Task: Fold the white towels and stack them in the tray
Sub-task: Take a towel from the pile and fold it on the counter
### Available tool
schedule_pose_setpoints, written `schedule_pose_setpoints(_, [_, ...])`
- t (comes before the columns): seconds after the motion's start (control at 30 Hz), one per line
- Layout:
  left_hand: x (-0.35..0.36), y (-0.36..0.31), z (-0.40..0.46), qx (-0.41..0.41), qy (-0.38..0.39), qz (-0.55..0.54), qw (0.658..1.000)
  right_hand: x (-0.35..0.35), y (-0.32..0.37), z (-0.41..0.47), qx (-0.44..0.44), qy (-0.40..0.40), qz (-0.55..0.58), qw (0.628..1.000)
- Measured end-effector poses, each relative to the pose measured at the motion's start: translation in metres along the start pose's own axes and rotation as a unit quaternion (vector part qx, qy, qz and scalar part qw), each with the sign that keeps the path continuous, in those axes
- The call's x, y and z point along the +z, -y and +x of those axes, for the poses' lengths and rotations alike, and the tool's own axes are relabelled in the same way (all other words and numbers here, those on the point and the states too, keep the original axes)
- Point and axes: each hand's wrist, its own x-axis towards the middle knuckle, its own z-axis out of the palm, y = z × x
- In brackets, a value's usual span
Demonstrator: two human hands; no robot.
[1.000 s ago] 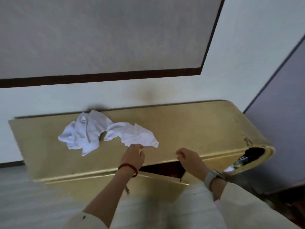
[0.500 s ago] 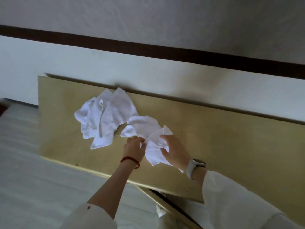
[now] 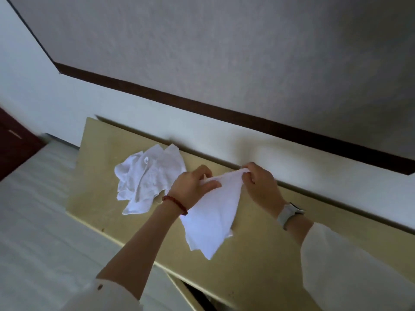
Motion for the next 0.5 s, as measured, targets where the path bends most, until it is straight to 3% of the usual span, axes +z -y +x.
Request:
schedule_pose_setpoints(0.1, [-0.005,-0.038,-0.006,0.026,-0.048,0.062,0.997,-0.056,-0.009,-0.004,-0.04,-0.07,0.009,0.997])
schedule_pose_setpoints(0.27, [0.013,-0.085,-0.032,0.064,-0.173,0.052,0.981,-0.123,-0.045,-0.033,-0.076,-0.131,-0.01,0.988])
schedule_pose_setpoints(0.4, [0.078,-0.091,-0.065,0.082,-0.12,0.107,0.984,-0.137,-0.105,-0.09,-0.066,-0.074,-0.07,0.993])
schedule_pose_setpoints(0.5, [0.139,-0.082,-0.096,0.03,-0.032,0.137,0.99,-0.128,-0.162,-0.143,0.009,0.028,-0.122,0.992])
